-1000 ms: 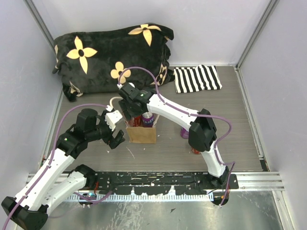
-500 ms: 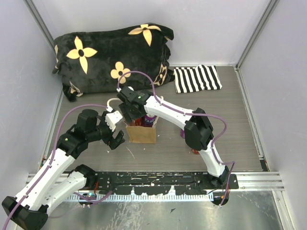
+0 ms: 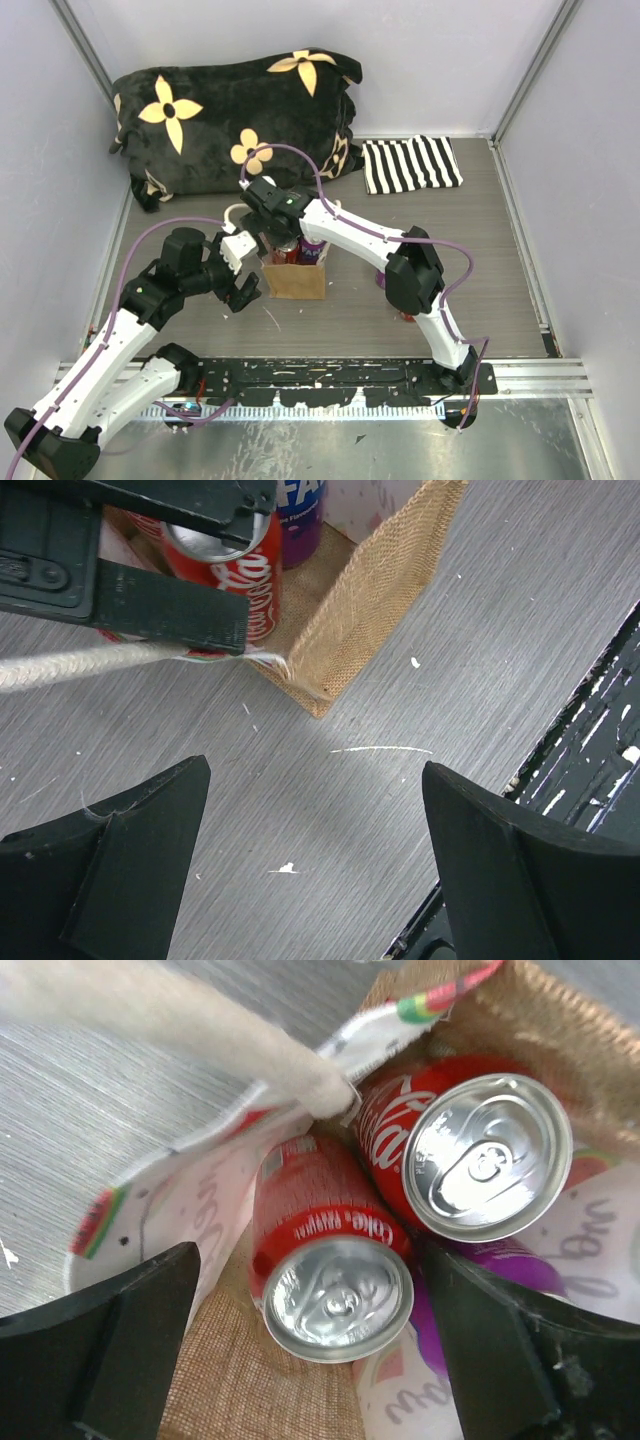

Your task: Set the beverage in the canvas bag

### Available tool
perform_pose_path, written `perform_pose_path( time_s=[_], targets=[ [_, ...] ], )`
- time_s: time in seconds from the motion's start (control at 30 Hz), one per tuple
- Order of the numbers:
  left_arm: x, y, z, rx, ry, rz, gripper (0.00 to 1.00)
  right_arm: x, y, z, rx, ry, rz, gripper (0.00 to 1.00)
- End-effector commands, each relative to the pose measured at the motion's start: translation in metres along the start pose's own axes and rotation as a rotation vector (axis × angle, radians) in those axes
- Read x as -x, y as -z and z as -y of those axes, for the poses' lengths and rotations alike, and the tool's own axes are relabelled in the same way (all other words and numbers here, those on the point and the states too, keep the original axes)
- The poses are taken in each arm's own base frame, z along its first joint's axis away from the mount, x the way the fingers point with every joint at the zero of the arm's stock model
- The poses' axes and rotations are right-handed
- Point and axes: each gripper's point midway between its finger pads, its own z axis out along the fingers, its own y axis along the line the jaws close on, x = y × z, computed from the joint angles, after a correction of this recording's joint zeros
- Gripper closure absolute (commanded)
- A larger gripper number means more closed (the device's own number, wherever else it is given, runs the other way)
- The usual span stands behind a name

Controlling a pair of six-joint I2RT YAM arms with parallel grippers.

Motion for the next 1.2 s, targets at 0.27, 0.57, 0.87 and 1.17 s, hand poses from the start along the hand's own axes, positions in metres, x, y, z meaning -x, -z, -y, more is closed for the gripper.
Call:
perform_pose_path(
  time_s=[0.27, 0.57, 0.87, 1.17],
  targets=[
    [0.004, 0.000, 0.006, -0.040, -0.016, 0.020, 0.07, 0.073, 0.061, 0.005, -0.022, -0.056, 0.259, 0.00],
    [0.017, 0.012, 0.011, -0.057, -0.144, 0.086, 0.07, 0.119, 0.144, 0.037, -0.068, -0.147, 0.443, 0.00],
    [0.017, 0.007, 0.009, -0.062, -0.115, 0.059, 0.07, 0.059, 0.120, 0.019, 0.049, -0.147, 0.214, 0.33],
    [0.013, 0.008, 0.009, -0.056, -0.097, 0.048, 0.07, 0.010, 0.089, -0.016, 0.153, -0.165, 0.086, 0.68]
  ],
)
